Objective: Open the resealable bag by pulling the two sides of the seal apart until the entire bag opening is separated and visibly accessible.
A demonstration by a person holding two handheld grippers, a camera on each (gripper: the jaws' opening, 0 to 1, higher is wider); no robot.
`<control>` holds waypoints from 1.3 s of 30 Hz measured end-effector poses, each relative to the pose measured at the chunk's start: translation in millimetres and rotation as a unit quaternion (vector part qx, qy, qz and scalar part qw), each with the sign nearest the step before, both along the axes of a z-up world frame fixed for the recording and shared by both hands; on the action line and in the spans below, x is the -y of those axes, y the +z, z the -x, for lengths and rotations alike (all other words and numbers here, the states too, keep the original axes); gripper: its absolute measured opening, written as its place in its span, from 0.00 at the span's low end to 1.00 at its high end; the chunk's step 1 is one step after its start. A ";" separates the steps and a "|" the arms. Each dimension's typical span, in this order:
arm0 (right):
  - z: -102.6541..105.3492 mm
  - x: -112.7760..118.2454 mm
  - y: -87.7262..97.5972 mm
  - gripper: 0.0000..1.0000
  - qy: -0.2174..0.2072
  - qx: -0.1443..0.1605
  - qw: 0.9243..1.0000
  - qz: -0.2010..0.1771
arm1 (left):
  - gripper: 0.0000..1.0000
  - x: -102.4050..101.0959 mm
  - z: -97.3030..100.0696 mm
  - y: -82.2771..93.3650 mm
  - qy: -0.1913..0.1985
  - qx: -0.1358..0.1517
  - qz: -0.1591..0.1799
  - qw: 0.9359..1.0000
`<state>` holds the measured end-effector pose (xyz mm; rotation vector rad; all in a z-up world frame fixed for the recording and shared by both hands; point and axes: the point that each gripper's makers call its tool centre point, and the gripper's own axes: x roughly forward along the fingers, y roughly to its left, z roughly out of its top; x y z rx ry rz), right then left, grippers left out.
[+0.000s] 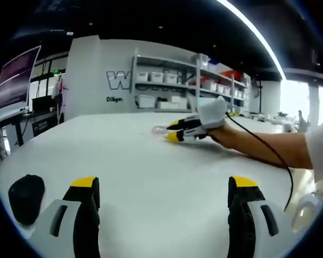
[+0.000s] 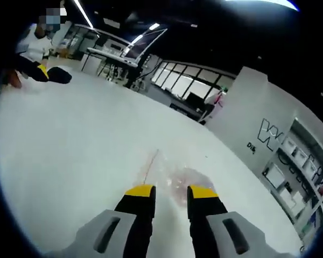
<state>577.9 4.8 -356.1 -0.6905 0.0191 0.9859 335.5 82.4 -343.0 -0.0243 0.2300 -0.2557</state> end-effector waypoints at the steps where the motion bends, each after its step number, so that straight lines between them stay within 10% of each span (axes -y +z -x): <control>1: 0.3 -0.1 0.6 0.20 0.000 0.001 1.000 0.000 | 0.98 -0.2 -0.1 -0.2 0.000 0.000 -0.001 1.000; 25: -7.1 -4.1 8.9 0.00 0.007 0.000 1.000 -0.021 | 0.98 -1.3 -1.8 -1.4 0.001 -0.003 -0.001 1.000; 39: -18.8 3.5 33.0 0.00 -0.019 -0.080 0.988 -0.130 | 0.98 -1.8 -1.7 -2.0 0.003 -0.004 -0.001 1.000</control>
